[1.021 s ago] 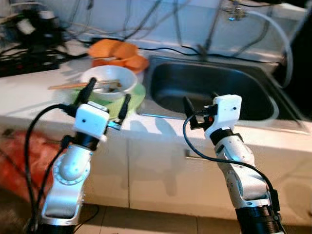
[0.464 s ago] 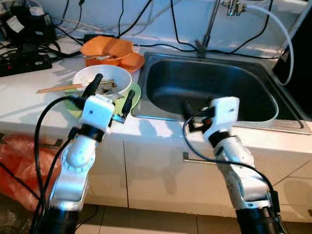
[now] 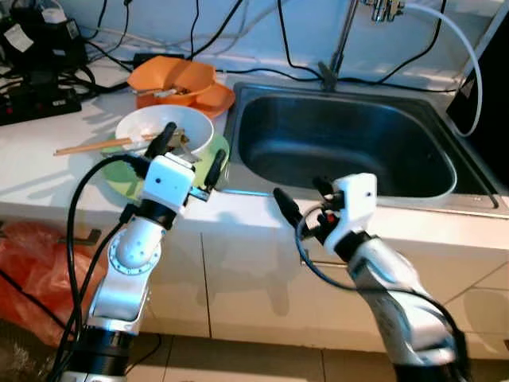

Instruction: Kitchen organization

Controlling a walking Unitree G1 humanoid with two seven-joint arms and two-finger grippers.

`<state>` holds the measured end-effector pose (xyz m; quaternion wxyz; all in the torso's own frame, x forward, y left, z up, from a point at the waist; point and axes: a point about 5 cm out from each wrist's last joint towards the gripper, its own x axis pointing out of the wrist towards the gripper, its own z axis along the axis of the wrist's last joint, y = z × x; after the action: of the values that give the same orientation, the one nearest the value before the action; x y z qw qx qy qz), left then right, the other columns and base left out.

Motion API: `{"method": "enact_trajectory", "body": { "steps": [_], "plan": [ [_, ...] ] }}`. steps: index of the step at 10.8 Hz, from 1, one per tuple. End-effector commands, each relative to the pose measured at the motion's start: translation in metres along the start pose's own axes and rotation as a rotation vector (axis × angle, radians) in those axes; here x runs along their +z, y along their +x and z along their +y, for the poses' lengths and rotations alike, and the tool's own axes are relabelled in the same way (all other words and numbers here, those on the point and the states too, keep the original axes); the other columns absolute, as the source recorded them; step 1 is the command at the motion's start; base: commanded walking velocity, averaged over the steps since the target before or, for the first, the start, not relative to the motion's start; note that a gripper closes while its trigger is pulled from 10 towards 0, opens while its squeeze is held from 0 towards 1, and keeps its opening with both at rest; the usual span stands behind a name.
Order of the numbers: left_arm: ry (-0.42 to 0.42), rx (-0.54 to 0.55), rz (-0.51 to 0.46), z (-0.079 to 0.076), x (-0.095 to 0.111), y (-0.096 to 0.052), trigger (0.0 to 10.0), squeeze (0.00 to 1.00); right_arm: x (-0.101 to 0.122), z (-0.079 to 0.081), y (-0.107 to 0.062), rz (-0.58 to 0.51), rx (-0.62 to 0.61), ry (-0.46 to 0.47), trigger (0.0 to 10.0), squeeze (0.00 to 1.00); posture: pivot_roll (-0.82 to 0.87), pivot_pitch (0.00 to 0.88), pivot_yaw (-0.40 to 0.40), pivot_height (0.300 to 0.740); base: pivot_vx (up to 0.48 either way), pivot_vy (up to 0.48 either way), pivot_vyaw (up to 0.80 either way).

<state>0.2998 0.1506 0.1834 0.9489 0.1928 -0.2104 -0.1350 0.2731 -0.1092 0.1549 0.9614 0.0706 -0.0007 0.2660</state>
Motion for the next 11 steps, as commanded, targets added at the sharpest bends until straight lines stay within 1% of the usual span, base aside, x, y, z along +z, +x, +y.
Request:
{"method": "enact_trajectory", "body": {
  "steps": [1,2,3,4,5,6,7,8,10,11],
  "plan": [
    [0.000,-0.022,-0.019,-0.002,0.003,0.003,10.0,0.00,0.006,-0.002,-0.003,-0.019,0.013,0.008,10.0,0.00,0.05,0.063,-0.049,0.740,0.000,0.000,0.00],
    [-0.012,-0.044,-0.012,-0.007,0.001,0.002,10.0,0.00,0.011,0.003,-0.006,-0.022,0.103,0.027,10.0,0.00,0.05,0.066,-0.051,0.740,0.000,0.000,0.00],
    [-0.020,-0.073,-0.003,-0.011,0.000,0.002,10.0,0.00,0.013,0.003,-0.007,-0.014,0.134,0.021,10.0,0.00,0.06,0.064,-0.056,0.740,0.000,0.000,0.00],
    [-0.016,-0.093,0.002,-0.014,-0.002,0.002,10.0,0.00,0.013,0.003,-0.007,-0.007,0.138,0.013,10.0,0.00,0.06,0.064,-0.056,0.740,0.000,0.000,0.00],
    [-0.021,-0.120,0.031,-0.017,-0.007,0.003,10.0,0.00,0.012,0.005,-0.005,0.004,0.145,0.000,10.0,0.00,0.06,0.063,-0.058,0.740,0.000,0.000,0.00],
    [-0.039,-0.128,0.054,-0.019,-0.012,0.004,10.0,0.00,0.012,0.008,-0.005,-0.001,0.150,0.001,10.0,0.00,0.06,0.063,-0.058,0.740,0.000,0.000,0.00],
    [-0.042,-0.113,0.066,-0.015,-0.016,0.006,10.0,0.00,0.014,0.011,-0.005,-0.019,0.146,0.018,10.0,0.00,0.06,0.063,-0.058,0.740,0.000,0.000,0.00],
    [-0.038,-0.095,0.067,-0.008,-0.016,0.009,10.0,0.00,0.014,0.012,-0.006,-0.004,0.140,0.055,10.0,0.00,0.06,0.063,-0.058,0.740,0.000,0.000,0.00],
    [-0.017,-0.059,0.072,0.004,-0.019,0.012,10.0,0.00,0.020,0.003,-0.004,-0.050,0.103,0.029,10.0,0.00,0.06,0.060,-0.053,0.740,0.000,0.000,0.00],
    [0.006,-0.052,0.066,0.009,-0.018,0.014,10.0,0.00,0.023,0.003,-0.003,-0.056,0.101,0.025,10.0,0.00,0.06,0.060,-0.053,0.740,0.000,0.000,0.00]
  ]
}}
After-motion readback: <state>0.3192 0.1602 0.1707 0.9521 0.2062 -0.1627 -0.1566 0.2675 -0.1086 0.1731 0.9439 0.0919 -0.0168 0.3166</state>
